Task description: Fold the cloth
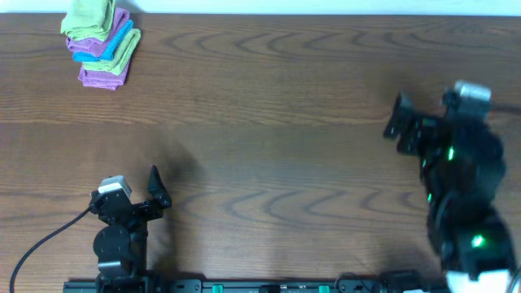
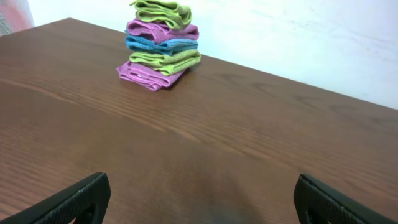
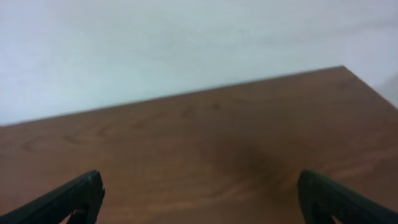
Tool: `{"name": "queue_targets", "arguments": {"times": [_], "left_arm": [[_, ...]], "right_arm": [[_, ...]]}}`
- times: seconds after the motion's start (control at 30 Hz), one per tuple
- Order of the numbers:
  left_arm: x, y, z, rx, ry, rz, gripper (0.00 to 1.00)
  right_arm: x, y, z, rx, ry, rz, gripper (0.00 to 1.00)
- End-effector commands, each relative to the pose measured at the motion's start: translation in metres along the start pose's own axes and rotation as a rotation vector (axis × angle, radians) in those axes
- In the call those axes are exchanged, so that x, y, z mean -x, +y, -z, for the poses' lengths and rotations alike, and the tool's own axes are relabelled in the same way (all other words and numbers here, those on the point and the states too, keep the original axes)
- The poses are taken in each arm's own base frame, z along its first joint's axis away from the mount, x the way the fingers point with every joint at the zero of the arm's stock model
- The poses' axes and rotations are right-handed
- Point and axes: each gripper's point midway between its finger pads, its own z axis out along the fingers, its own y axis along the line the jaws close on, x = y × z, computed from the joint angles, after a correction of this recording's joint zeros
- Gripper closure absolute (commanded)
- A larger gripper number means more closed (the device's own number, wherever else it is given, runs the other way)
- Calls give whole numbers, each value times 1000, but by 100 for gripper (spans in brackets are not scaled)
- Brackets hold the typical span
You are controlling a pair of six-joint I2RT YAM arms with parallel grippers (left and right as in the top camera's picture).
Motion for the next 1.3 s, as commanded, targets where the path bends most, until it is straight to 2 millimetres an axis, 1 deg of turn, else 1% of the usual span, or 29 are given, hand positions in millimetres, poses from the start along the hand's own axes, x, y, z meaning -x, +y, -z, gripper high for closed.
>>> {"name": "queue_targets", "arguments": {"times": [0.0,0.17,0.33,0.47,0.73,0.93,1.07,1.27], "left_arm": [[-15,5,-2,17,42,10,5],[-15,5,-2,16,42,10,5],[-15,5,-2,16,42,10,5],[-15,5,-2,16,42,10,5],[-15,5,-2,17,42,10,5],[-15,5,-2,16,42,10,5],[-15,5,-2,16,42,10,5],[-15,5,-2,17,42,10,5]], "right_arm": [[-34,-7,5,20,-19,-32,1],[-83,-18,12,34,-59,-41,1],[-117,-26,15,41,-74,-45,1],[-137,-30,15,47,-89,-48,1],[-153,-30,16,70,-119,-54,1],[-156,-31,17,76,-144,-59,1],[-163,-31,14,79,-132,-56,1],[-163,-31,14,82,-131,-55,1]]}}
